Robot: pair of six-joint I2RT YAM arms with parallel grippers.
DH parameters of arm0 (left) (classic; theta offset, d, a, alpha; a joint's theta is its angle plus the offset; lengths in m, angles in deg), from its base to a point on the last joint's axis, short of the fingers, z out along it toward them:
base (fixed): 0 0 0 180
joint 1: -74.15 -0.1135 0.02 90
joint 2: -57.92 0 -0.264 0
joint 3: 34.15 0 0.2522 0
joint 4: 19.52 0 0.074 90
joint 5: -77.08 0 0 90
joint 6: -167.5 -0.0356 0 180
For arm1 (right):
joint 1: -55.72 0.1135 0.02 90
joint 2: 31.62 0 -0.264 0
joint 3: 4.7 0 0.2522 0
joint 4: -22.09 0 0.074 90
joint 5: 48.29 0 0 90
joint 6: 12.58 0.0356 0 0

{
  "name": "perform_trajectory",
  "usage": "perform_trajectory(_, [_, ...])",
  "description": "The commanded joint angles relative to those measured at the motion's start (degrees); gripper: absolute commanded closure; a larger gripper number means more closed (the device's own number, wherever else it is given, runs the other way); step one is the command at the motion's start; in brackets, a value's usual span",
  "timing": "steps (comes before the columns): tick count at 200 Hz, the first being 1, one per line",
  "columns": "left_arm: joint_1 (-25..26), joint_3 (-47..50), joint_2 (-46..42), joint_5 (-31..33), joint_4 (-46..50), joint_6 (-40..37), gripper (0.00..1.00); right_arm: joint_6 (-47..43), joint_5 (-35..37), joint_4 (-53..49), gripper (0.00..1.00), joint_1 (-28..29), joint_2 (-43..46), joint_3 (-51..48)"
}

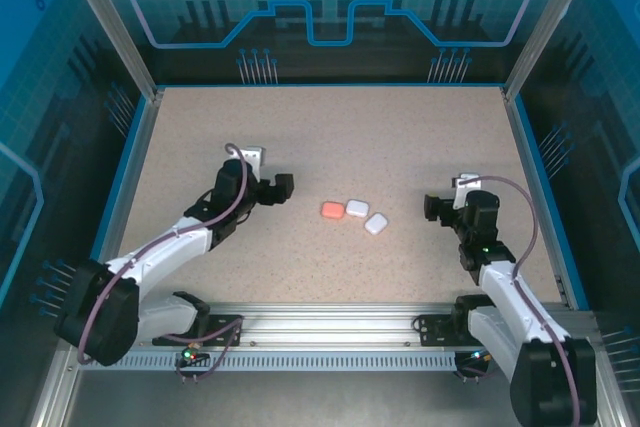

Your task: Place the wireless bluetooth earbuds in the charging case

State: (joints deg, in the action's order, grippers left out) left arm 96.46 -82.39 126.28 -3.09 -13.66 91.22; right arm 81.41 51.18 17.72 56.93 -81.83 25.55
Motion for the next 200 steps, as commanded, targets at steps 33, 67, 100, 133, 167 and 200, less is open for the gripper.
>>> perform_trajectory(33, [-2.88, 5.24, -5.05, 6.55, -5.89, -3.78, 0.01, -1.98, -5.69, 27.0, 0.0, -0.69, -11.3, -1.61])
perform_trajectory(67, [-3.36, 7.32, -4.92, 9.5, -9.6, -8.31, 0.01, -4.18, -6.09, 32.34, 0.0, -0.36, -15.61, -1.63])
perform_trajectory(100, [-3.8, 10.33, -6.28, 12.13, -15.41, -14.34, 0.01, -4.47, -7.12, 35.64, 0.0, -0.23, -19.53, -1.67])
perform_trajectory(133, [-6.65, 17.44, -5.2, 12.25, -30.39, -18.54, 0.01, -5.23, -7.63, 34.09, 0.0, 0.28, -20.32, -0.5])
perform_trajectory(167, [-10.54, 19.65, 3.62, 10.69, -42.28, -21.85, 0.01, -5.95, -7.59, 31.24, 0.0, 1.08, -22.09, 2.17])
perform_trajectory(200, [-12.62, 21.87, 16.44, 5.29, -59.85, -21.93, 0.01, -5.12, -7.21, 38.36, 0.0, 2.48, -26.41, 1.3])
